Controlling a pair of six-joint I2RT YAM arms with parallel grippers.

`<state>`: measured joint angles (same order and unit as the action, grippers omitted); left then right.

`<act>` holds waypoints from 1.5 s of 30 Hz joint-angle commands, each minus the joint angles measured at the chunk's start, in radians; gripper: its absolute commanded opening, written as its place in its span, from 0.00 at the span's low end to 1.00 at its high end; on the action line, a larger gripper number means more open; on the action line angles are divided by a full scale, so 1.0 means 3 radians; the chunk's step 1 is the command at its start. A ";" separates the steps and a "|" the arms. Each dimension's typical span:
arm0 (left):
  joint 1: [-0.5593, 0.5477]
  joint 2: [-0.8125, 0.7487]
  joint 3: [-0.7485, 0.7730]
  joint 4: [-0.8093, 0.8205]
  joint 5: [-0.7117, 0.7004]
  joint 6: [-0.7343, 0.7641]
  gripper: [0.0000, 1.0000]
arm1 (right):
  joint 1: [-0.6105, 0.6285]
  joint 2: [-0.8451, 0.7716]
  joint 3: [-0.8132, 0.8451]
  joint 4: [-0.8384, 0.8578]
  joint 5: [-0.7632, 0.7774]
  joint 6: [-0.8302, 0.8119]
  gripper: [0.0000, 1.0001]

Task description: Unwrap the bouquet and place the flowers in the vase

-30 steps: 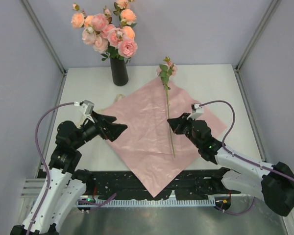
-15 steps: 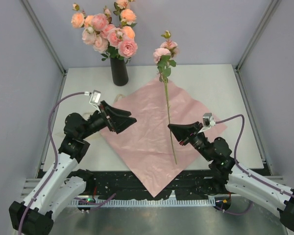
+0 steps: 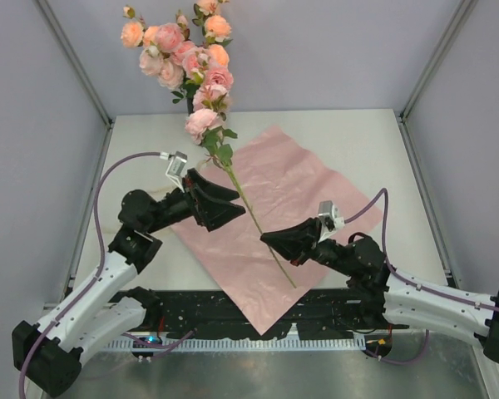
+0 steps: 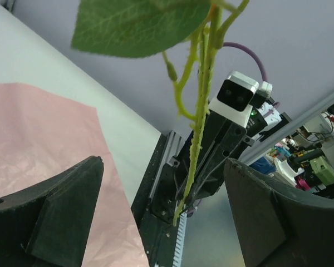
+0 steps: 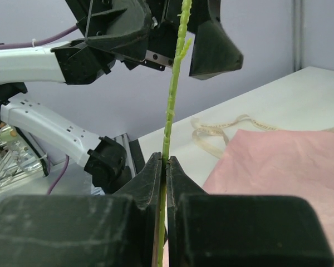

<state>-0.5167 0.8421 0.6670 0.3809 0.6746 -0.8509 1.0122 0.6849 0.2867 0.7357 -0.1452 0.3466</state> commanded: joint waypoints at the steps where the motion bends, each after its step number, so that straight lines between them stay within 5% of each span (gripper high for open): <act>1: -0.0052 -0.0153 0.0021 0.0428 -0.0060 0.0141 0.91 | 0.0184 0.0243 0.0266 0.0293 -0.0115 -0.0133 0.06; 5: -0.0057 -0.0225 -0.0004 0.0443 -0.0117 0.0213 0.76 | 0.0312 0.0462 0.0277 0.0391 -0.0023 -0.0143 0.05; 11: -0.0057 -0.0291 -0.0050 0.0443 -0.0070 0.0249 0.33 | 0.0415 0.0601 0.0287 0.0478 0.0115 -0.0143 0.05; 12: -0.0052 -0.0301 -0.0070 0.0448 -0.0076 0.0249 0.32 | 0.0420 0.0611 0.0277 0.0508 0.0146 -0.0148 0.06; 15: -0.0057 -0.0342 -0.0142 0.0448 -0.0116 0.0249 0.54 | 0.0440 0.0631 0.0261 0.0585 0.0197 -0.0122 0.05; 22: -0.0057 -0.0317 -0.0209 0.0515 -0.0101 0.0203 0.52 | 0.0456 0.0667 0.0256 0.0672 0.0305 -0.0092 0.05; 24: -0.0057 -0.0312 -0.0224 0.0566 -0.0096 0.0177 0.38 | 0.0461 0.0708 0.0261 0.0677 0.0340 -0.0061 0.06; 26: -0.0057 -0.0302 -0.0219 0.0587 -0.0101 0.0177 0.00 | 0.0466 0.0754 0.0256 0.0687 0.0351 -0.0035 0.05; 27: -0.0057 -0.0302 -0.0204 0.0551 -0.0147 0.0182 0.00 | 0.0471 0.0774 0.0256 0.0677 0.0371 -0.0015 0.06; 29: -0.0057 -0.0337 -0.0163 0.0474 -0.0198 0.0269 0.00 | 0.0471 0.0810 0.0251 0.0637 0.0473 0.0041 0.15; 32: -0.0047 -0.0510 -0.0030 0.0021 -0.0575 0.0718 0.00 | 0.0476 0.0770 0.0246 0.0473 0.0754 0.0092 0.57; 36: -0.0047 -0.0802 0.0113 -0.0456 -0.1566 0.1428 0.00 | 0.0471 0.0550 0.0149 0.0319 0.1020 0.0072 0.99; 45: 0.0009 -0.0410 0.0675 -0.0412 -0.3148 0.2988 0.00 | 0.0471 0.0136 0.0128 -0.0238 0.1327 0.0016 0.95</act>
<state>-0.5335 0.6224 0.7830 0.2188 -0.0002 -0.2497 1.1500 0.7662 0.3199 0.7254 0.1856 0.3687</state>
